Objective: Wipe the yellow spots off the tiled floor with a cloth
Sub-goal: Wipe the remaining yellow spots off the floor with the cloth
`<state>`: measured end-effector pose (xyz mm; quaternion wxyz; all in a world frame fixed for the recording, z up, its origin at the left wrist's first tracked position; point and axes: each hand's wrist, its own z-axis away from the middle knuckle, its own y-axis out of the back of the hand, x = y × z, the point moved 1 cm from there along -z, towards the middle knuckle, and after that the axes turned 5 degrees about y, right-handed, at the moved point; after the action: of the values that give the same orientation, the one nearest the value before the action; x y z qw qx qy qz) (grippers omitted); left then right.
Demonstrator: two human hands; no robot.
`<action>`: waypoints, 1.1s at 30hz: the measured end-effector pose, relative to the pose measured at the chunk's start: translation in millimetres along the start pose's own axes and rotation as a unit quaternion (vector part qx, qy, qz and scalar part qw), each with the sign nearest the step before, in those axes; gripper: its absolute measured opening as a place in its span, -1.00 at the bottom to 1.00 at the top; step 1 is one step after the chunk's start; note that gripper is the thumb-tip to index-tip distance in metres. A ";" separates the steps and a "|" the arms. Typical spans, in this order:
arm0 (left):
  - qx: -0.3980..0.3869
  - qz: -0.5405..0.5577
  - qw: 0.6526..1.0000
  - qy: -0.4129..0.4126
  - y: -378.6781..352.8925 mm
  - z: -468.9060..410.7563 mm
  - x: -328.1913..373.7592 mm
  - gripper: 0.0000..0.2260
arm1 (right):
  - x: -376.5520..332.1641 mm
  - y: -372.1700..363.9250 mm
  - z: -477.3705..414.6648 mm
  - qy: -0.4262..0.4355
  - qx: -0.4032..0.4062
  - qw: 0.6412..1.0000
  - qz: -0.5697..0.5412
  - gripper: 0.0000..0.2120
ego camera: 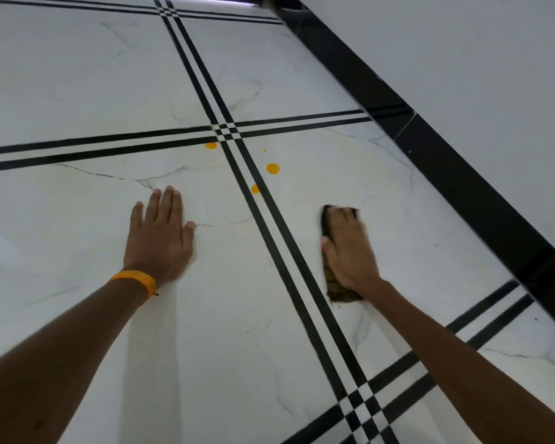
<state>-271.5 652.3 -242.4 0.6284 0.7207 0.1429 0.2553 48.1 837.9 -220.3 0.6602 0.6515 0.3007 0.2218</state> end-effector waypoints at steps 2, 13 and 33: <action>0.005 -0.001 1.000 -0.004 -1.8 -1.8 0.4 -0.37 | 33.4 0.3 1.4 -0.133 0.027 0.990 0.025 -0.39; -0.020 -0.003 1.000 -0.019 2.8 -3.9 1.4 -0.32 | -71.1 -10.8 -34.1 0.015 -0.006 1.000 -0.015 -0.35; -0.010 0.017 0.999 0.051 -0.5 -54.9 -13.6 -0.33 | -4.9 1.2 -179.1 -0.073 0.011 0.997 -0.018 -0.20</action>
<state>-312.8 691.0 -241.1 0.6228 0.7030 0.1600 0.3038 -78.1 964.8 -213.2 0.6772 0.6676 0.2658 0.1585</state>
